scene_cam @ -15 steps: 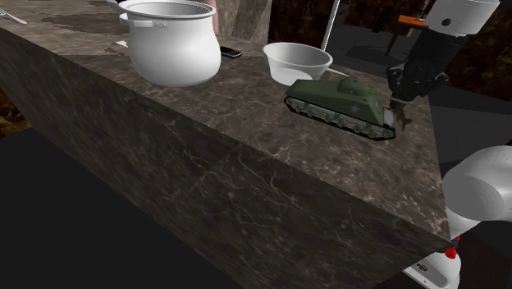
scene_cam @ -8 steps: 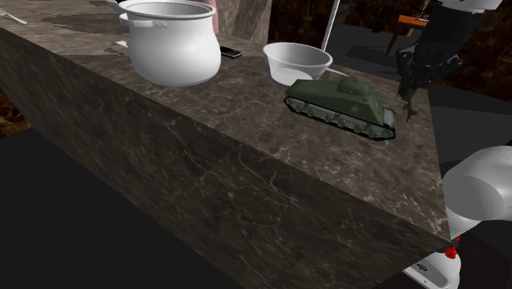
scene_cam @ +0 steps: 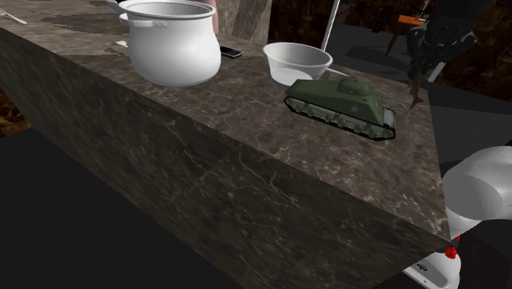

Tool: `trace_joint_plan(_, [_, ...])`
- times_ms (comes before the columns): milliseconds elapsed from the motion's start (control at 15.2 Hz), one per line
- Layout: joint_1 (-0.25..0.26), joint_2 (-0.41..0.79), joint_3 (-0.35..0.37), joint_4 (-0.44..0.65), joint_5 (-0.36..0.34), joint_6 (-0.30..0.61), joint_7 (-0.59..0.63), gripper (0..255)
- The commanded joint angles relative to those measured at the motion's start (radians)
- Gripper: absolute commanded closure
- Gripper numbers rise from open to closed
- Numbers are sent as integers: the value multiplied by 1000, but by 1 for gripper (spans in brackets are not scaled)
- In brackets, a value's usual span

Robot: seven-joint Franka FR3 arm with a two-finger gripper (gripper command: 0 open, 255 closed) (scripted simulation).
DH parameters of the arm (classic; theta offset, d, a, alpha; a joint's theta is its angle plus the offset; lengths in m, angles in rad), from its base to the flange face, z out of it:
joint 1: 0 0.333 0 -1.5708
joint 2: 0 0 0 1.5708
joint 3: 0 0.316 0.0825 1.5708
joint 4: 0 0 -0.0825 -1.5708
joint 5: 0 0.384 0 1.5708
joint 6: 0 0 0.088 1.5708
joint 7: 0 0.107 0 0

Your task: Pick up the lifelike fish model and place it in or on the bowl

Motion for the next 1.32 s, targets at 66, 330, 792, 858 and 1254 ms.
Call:
trace_joint_plan(66, [-2, 21, -2, 54, -2, -34, 2, 255])
trace_joint_plan(330, [-5, 53, -5, 128, -6, -75, 3, 255])
trace_joint_plan(792, [-22, 238, 45, 245, 8, -3, 38, 255])
trace_joint_plan(858, [-25, 273, 55, 265, 10, 12, 46, 255])
trace_joint_plan(1254, [-44, 494, 119, 416, 1, 84, 98, 255])
